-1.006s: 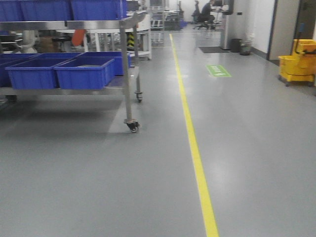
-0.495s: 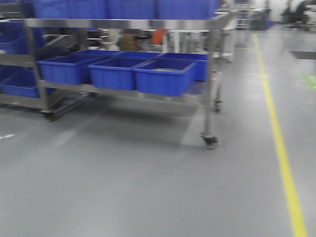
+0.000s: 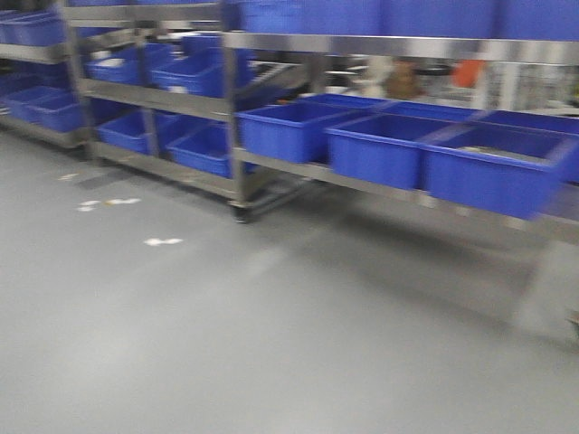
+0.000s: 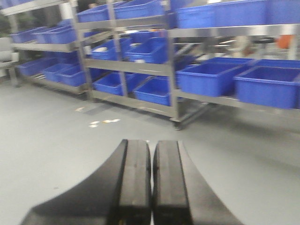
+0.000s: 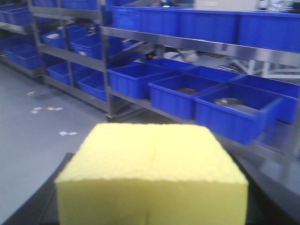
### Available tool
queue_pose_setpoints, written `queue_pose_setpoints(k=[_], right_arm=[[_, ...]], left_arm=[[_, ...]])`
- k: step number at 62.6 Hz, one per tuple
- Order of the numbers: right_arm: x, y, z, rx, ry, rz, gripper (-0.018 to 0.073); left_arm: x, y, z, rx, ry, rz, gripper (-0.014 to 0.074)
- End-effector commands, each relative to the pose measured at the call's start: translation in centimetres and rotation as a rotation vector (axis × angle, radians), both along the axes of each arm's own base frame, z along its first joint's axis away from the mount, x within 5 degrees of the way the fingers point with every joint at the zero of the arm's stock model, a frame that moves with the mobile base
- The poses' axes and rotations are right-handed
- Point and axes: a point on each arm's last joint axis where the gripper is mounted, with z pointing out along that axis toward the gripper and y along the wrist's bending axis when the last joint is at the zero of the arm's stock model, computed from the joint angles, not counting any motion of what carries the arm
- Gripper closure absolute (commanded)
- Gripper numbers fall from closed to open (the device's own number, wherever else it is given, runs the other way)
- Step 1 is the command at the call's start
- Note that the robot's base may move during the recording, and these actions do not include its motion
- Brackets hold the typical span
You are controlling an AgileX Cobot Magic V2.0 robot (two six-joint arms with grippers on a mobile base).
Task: Place yellow foam block on left shelf second layer
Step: 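Drive the base down the aisle toward the shelf rack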
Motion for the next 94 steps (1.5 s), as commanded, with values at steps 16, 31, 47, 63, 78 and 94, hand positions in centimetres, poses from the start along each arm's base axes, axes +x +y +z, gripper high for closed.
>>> queue_pose_setpoints(k=[16, 31, 47, 63, 78, 94], right_arm=[[-0.13, -0.02, 1.76, -0.006, -0.115, -0.004, 0.0058], [-0.13, -0.02, 1.76, -0.006, -0.115, -0.004, 0.0058], [-0.13, -0.02, 1.76, -0.006, -0.115, -0.004, 0.0058], [-0.13, -0.02, 1.76, -0.006, -0.115, -0.004, 0.0058], [-0.13, -0.02, 1.76, -0.006, -0.115, -0.004, 0.0058], [-0.13, -0.02, 1.76, -0.006, -0.115, -0.004, 0.0058]], left_arm=[[-0.07, 0.01, 0.01, -0.008, -0.075, 0.001, 0.0472], [-0.07, 0.01, 0.01, -0.008, -0.075, 0.001, 0.0472], [-0.07, 0.01, 0.01, -0.008, -0.075, 0.001, 0.0472], [-0.07, 0.01, 0.01, -0.008, -0.075, 0.001, 0.0472], [-0.07, 0.01, 0.01, -0.008, -0.075, 0.001, 0.0472], [-0.07, 0.01, 0.01, -0.008, -0.075, 0.001, 0.0472]])
